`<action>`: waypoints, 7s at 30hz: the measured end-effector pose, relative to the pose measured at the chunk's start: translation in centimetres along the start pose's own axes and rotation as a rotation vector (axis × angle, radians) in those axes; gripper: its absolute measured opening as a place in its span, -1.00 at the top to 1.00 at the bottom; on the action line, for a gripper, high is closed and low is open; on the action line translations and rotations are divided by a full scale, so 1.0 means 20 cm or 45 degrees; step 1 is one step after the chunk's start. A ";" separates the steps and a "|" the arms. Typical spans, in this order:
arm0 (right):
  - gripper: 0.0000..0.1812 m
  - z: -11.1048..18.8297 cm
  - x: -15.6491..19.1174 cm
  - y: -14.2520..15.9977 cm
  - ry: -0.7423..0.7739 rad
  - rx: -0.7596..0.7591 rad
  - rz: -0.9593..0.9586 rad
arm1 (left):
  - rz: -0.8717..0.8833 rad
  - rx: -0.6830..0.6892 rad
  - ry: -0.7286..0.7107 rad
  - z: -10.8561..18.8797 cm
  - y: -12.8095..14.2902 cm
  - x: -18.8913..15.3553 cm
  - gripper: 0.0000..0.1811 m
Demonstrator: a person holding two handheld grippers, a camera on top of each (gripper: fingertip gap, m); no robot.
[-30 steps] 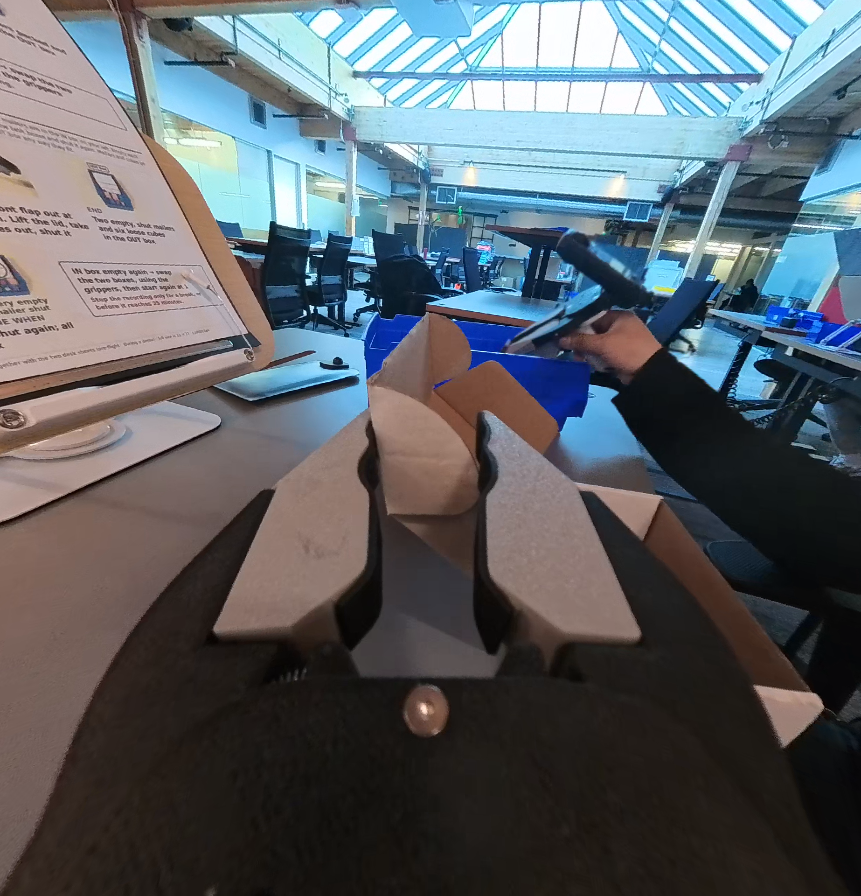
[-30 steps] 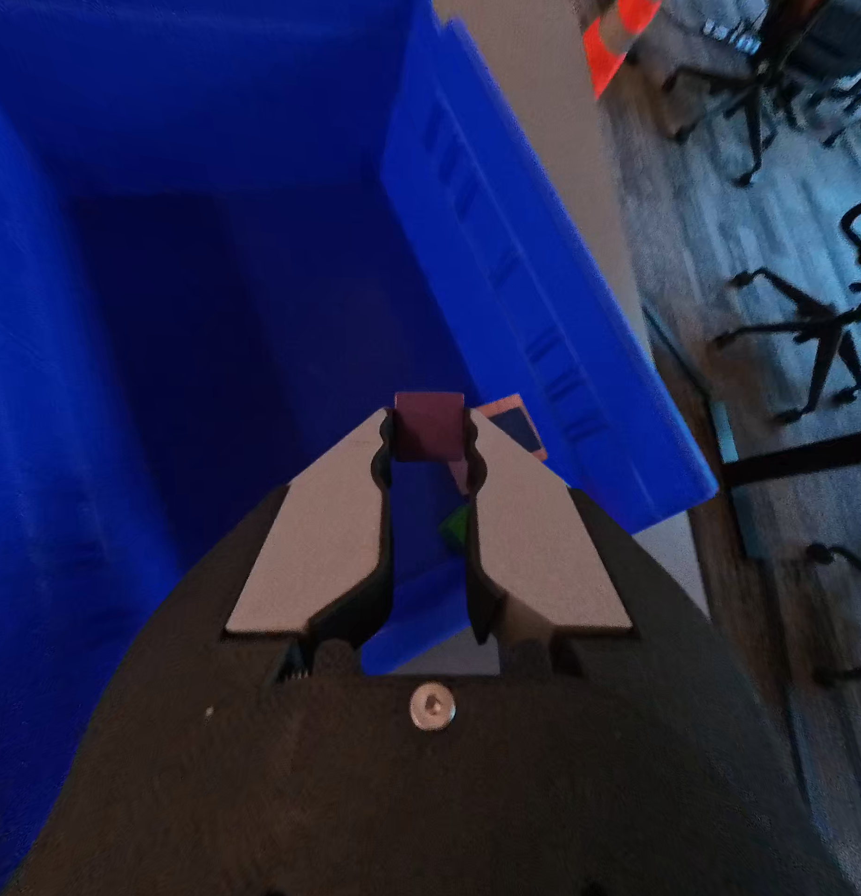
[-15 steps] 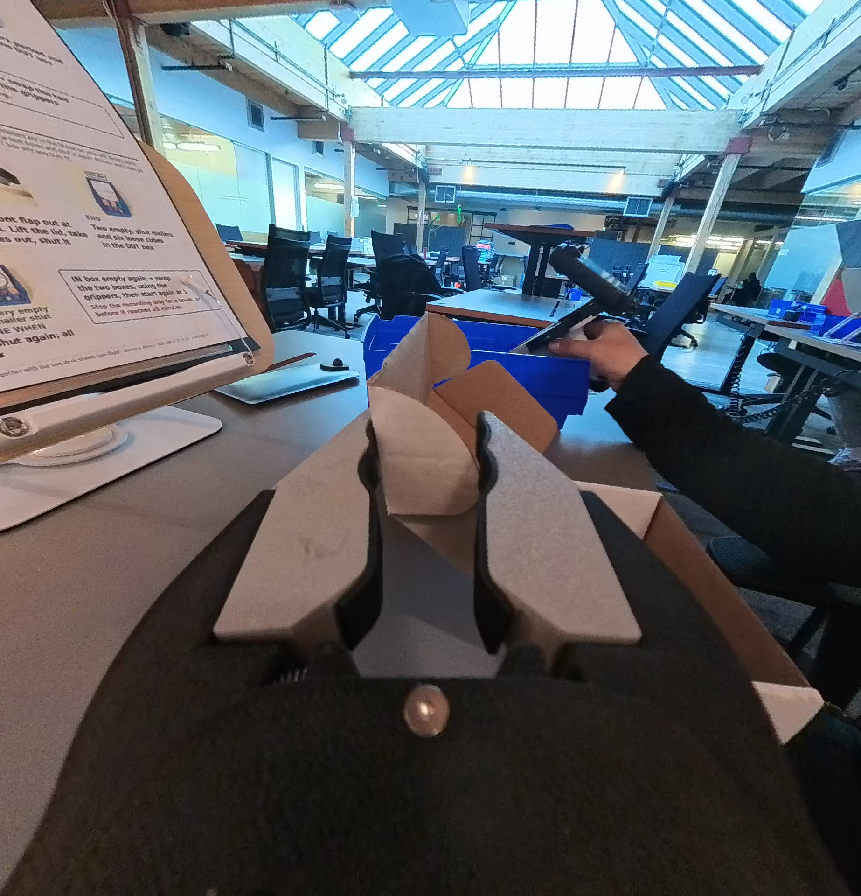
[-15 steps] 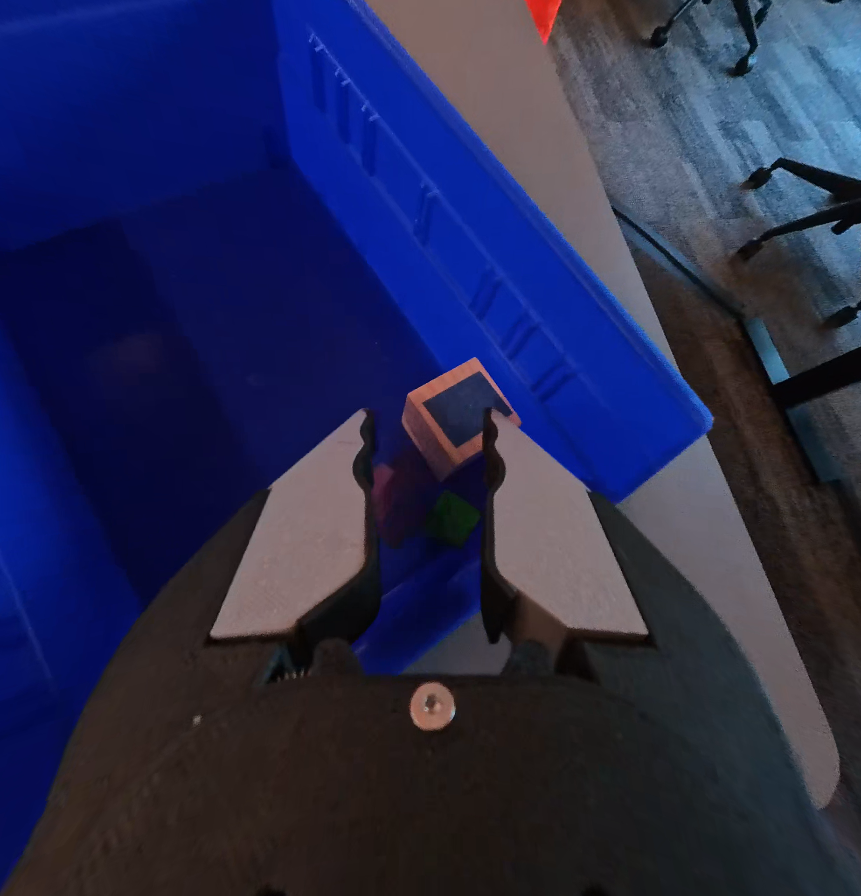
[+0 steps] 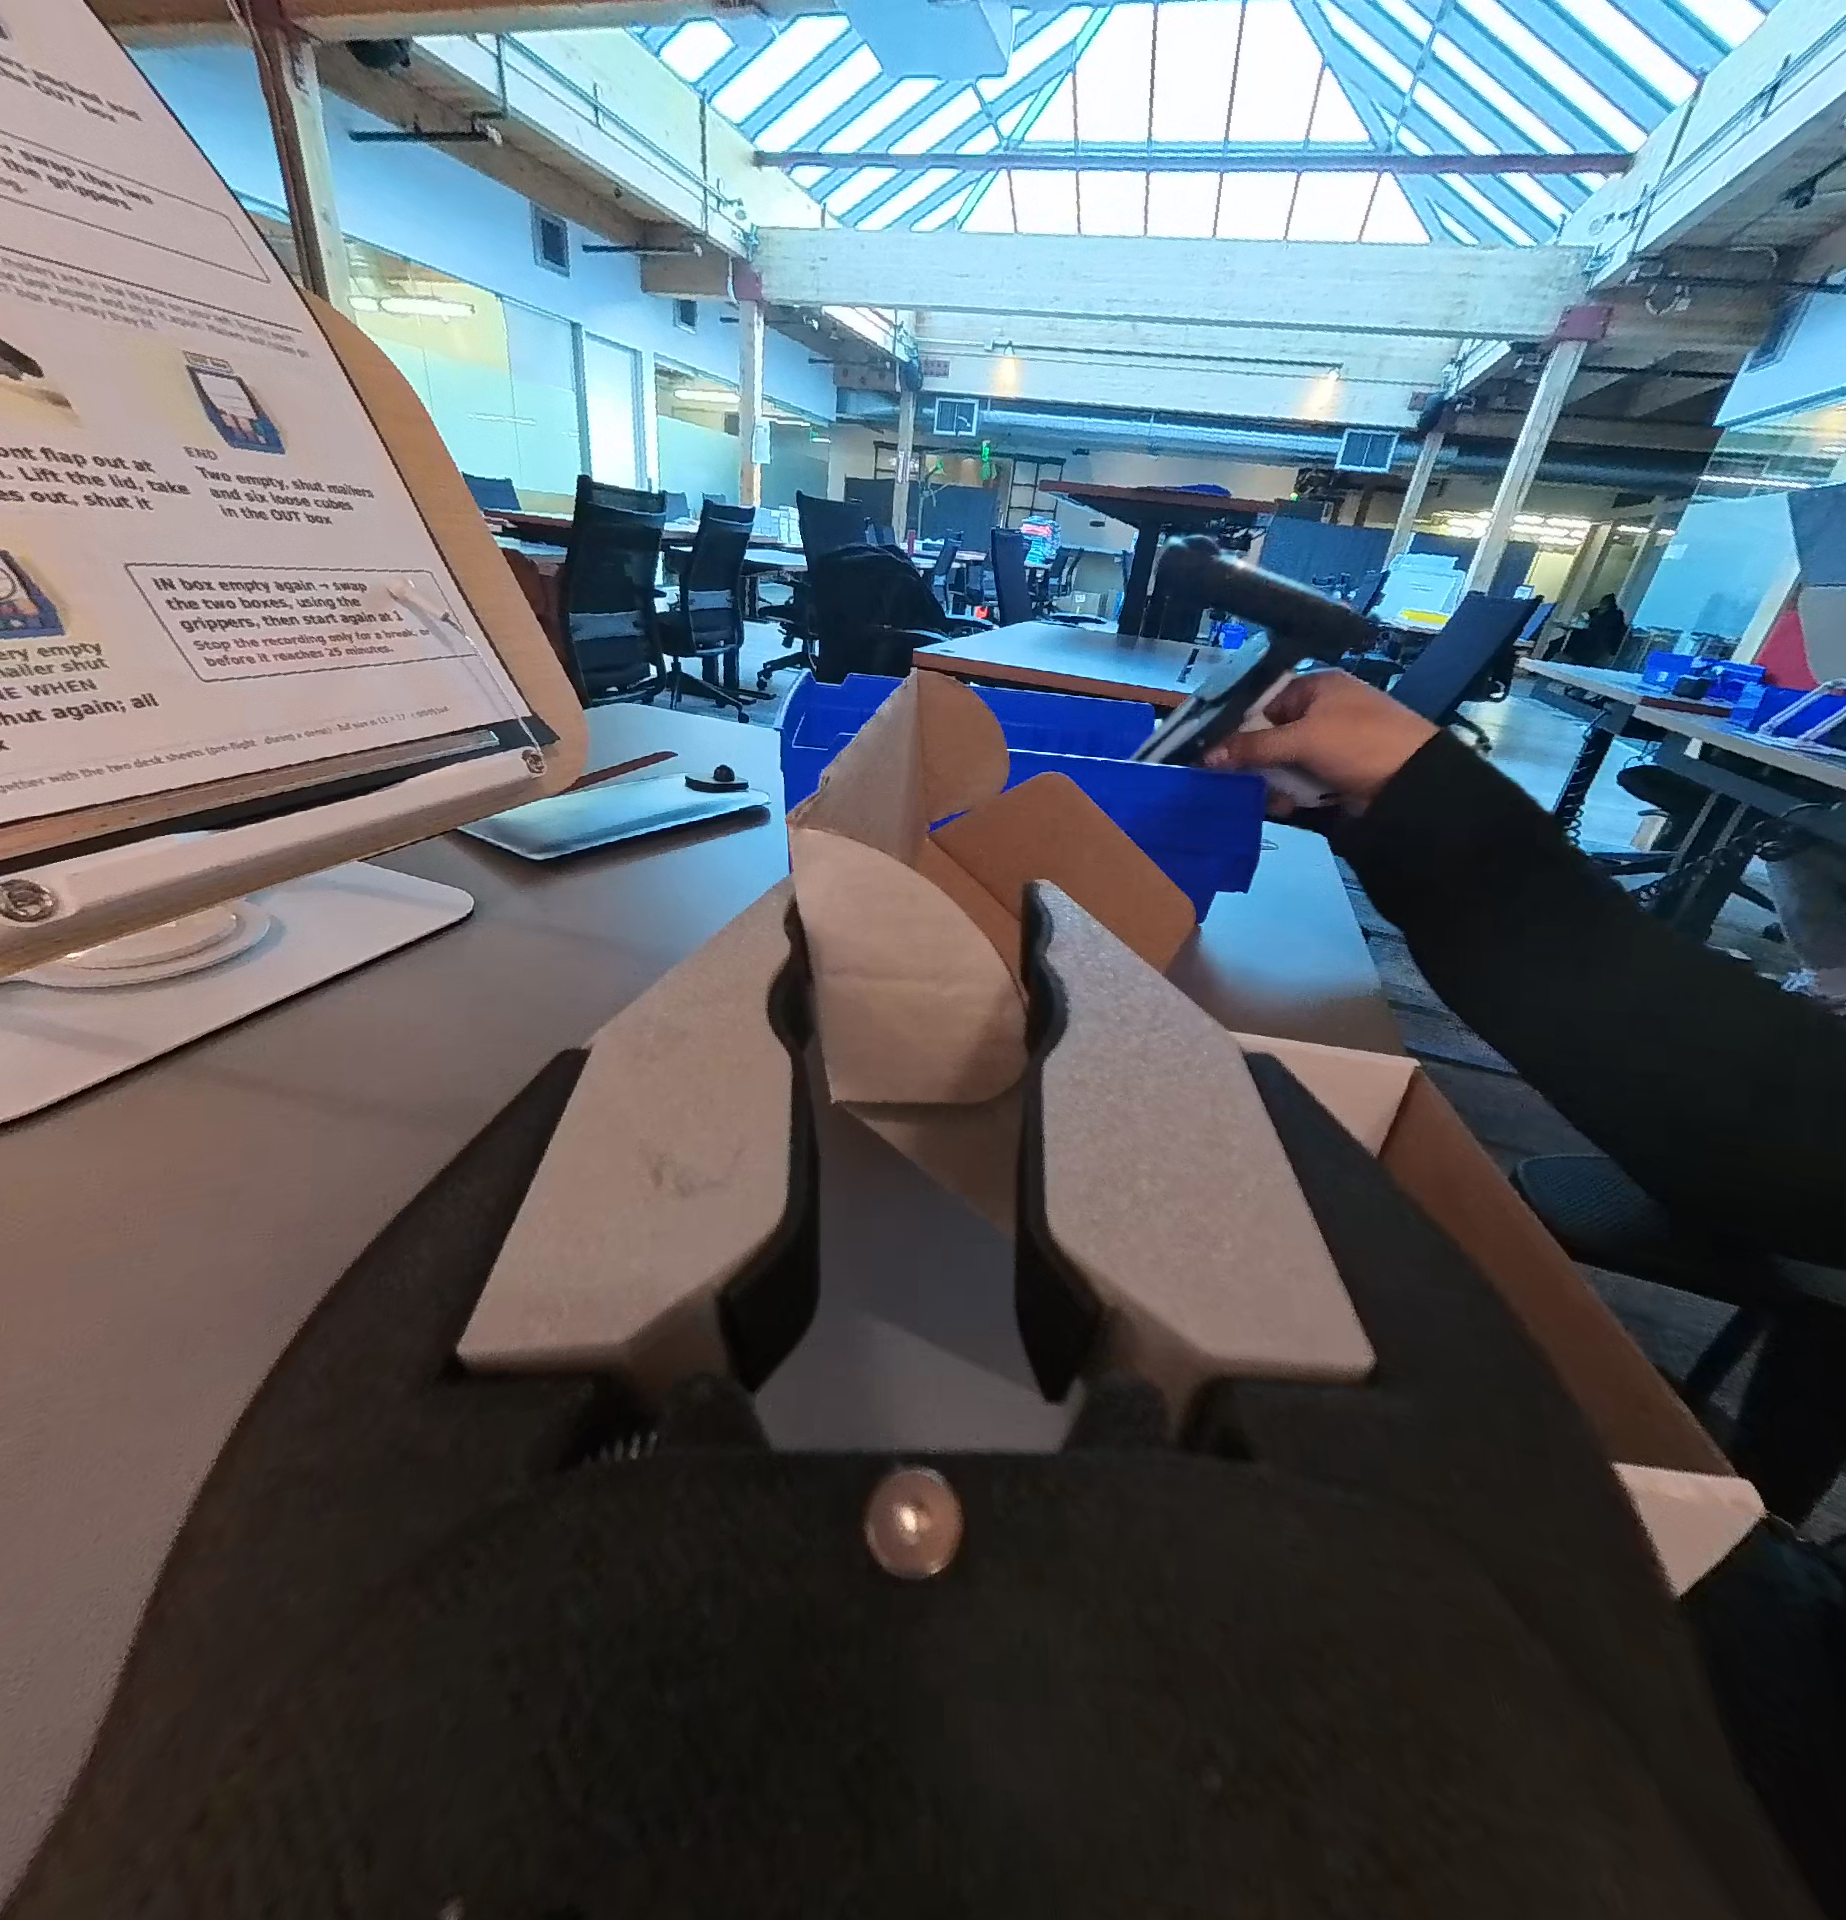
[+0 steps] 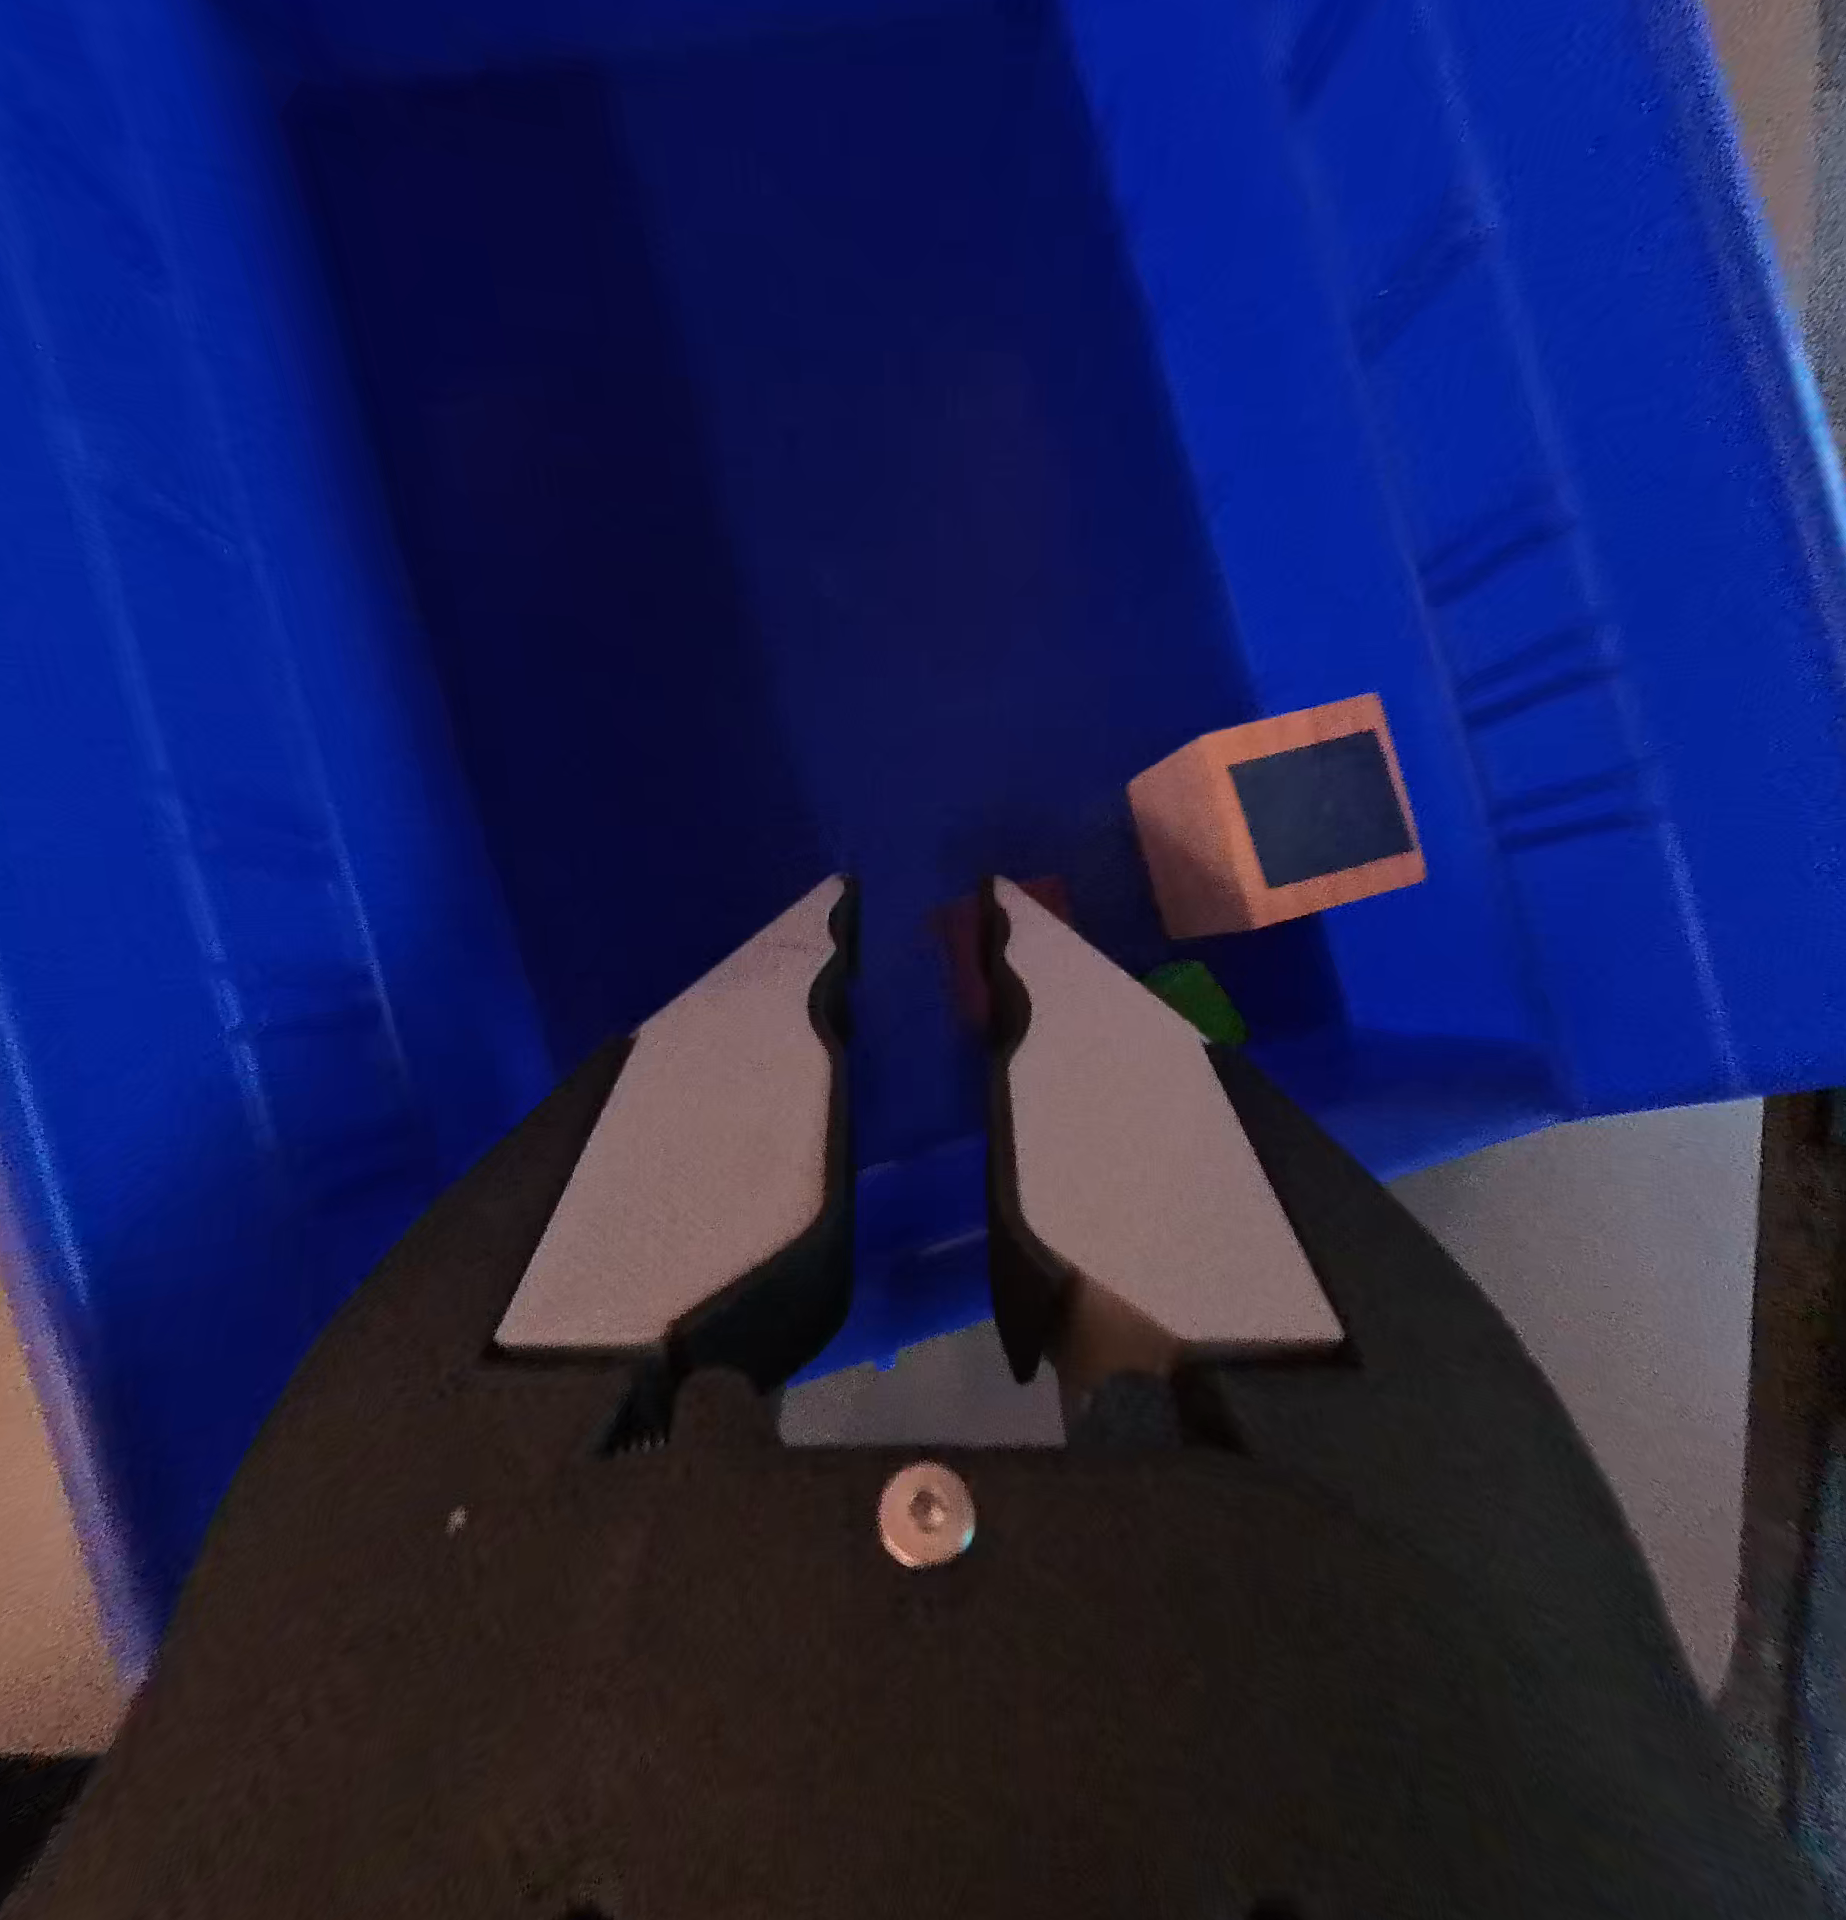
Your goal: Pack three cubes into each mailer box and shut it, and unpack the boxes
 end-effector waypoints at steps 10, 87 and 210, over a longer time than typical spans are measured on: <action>1.00 -0.05 -0.02 -0.03 0.399 0.140 0.113 | -0.003 0.000 -0.001 0.00 0.00 0.00 0.58; 0.24 0.62 0.48 -0.43 -1.167 -1.488 0.142 | 0.218 -0.088 0.263 0.05 -0.03 0.00 0.58; 0.62 0.34 0.83 -0.49 -1.425 -1.085 0.416 | 0.142 -0.143 0.190 0.12 -0.07 0.03 0.65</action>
Point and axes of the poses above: each gripper's, where its closed fingertips meet, z back along the fingers, y out of its underside, x = y × z across the jaws, the point moved 10 cm from there along z, back along the fingers, and after that the axes turned 10 degrees about z, right-handed, at the moved point
